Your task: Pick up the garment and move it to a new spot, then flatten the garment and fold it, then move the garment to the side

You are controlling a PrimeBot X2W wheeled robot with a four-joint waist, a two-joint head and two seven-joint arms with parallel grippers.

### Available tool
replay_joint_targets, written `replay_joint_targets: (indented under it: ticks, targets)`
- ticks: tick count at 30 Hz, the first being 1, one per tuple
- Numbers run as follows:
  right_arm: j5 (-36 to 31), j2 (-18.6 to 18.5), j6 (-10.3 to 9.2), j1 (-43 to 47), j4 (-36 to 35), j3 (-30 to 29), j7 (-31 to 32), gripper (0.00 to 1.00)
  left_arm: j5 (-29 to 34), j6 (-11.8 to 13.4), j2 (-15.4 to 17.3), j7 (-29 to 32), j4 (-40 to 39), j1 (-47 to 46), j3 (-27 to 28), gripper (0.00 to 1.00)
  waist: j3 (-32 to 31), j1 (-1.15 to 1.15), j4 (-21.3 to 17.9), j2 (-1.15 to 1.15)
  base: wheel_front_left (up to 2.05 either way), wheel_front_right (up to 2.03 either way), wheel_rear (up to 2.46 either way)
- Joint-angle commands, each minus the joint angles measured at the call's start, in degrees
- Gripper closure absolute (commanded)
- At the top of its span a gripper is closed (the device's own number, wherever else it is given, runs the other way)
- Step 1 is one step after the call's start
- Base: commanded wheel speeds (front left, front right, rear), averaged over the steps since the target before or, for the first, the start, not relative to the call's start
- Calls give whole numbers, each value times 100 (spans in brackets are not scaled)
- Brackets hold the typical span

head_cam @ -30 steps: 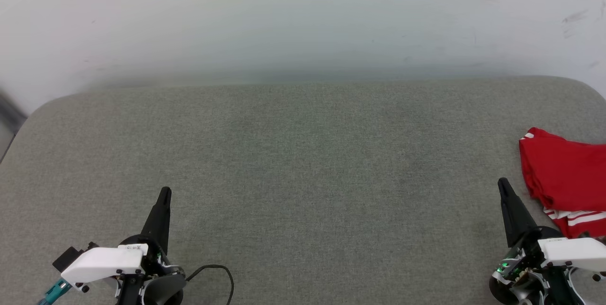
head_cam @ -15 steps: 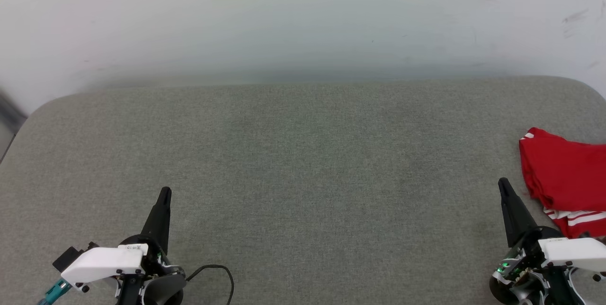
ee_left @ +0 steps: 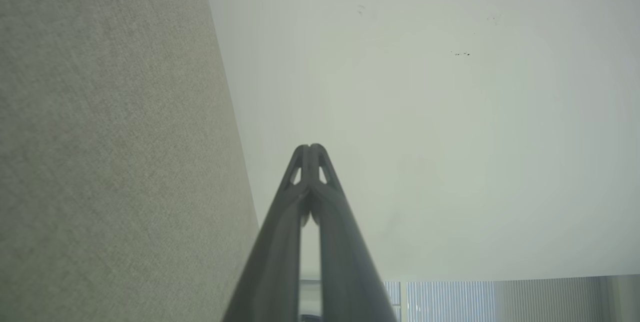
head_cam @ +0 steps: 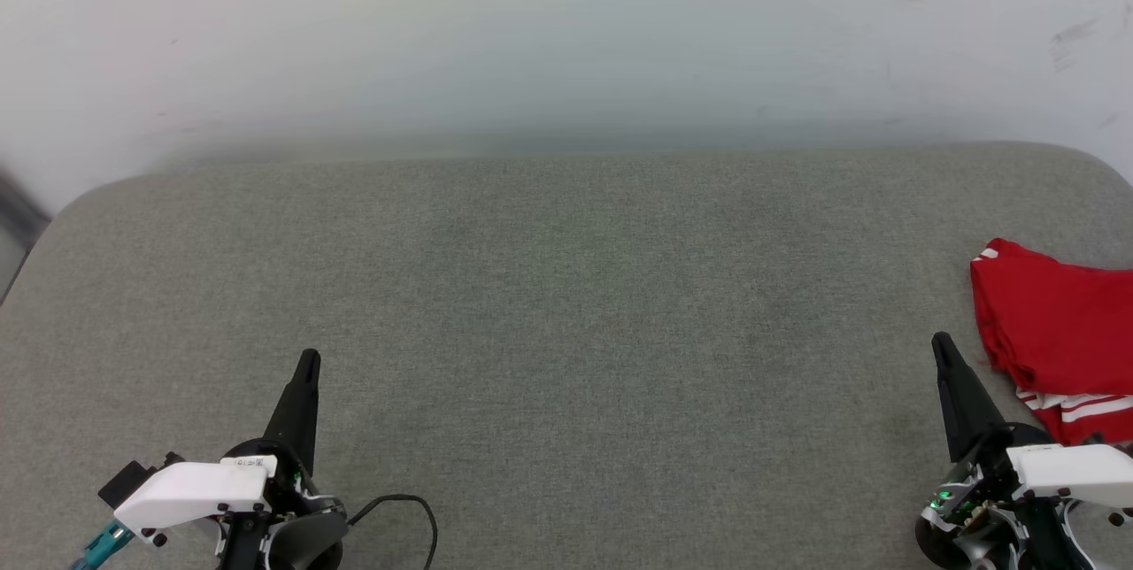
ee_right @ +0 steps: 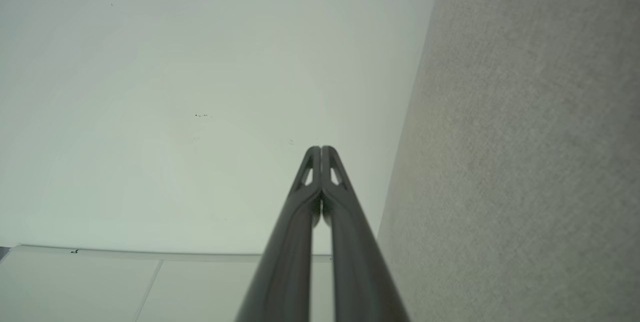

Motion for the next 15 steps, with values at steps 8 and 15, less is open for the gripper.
replay_joint_targets:
  ticks: [8, 15]
  targets:
    - [-15, 29, 0, -67, 3, -13, 26, 100, 19, -12, -4, 16, 0, -39, 28, 100, 0, 0, 0, 0, 0, 0, 0]
    - [-21, 33, 0, -67, 4, -17, 21, 100, 22, -12, -6, 19, 0, -39, 29, 100, 0, 0, 0, 0, 0, 0, 0]
